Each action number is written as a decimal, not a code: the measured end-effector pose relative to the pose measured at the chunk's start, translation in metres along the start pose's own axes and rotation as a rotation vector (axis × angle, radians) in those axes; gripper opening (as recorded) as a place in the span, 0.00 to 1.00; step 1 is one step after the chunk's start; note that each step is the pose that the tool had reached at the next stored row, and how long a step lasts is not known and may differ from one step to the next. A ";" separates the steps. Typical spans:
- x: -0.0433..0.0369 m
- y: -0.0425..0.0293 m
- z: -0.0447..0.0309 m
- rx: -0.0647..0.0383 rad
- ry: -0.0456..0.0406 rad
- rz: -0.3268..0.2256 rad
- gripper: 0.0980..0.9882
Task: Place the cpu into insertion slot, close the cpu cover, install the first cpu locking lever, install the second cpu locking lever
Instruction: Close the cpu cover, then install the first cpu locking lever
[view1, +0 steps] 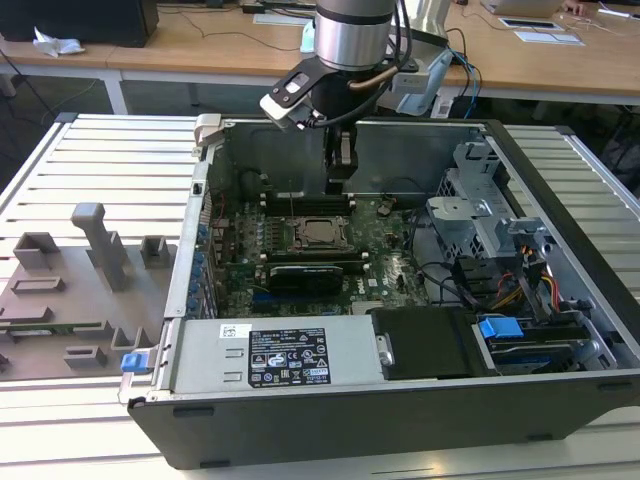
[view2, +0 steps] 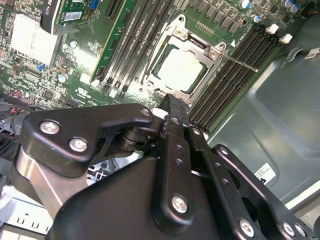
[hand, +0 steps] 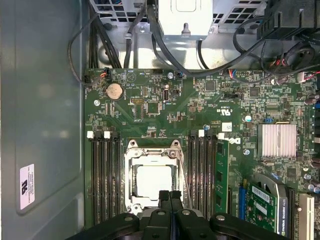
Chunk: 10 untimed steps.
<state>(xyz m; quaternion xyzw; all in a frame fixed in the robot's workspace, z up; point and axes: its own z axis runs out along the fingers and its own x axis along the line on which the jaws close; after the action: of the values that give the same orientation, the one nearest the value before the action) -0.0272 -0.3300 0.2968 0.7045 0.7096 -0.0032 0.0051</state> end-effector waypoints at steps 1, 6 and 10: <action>0.0000 0.0000 0.0000 0.000 0.0000 0.000 0.01; 0.0000 0.0000 -0.0001 0.000 0.0000 0.000 0.01; 0.0000 0.0000 -0.0001 0.000 0.0000 0.000 0.01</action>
<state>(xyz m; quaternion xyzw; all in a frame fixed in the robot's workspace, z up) -0.0272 -0.3300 0.2969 0.7044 0.7098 -0.0032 0.0051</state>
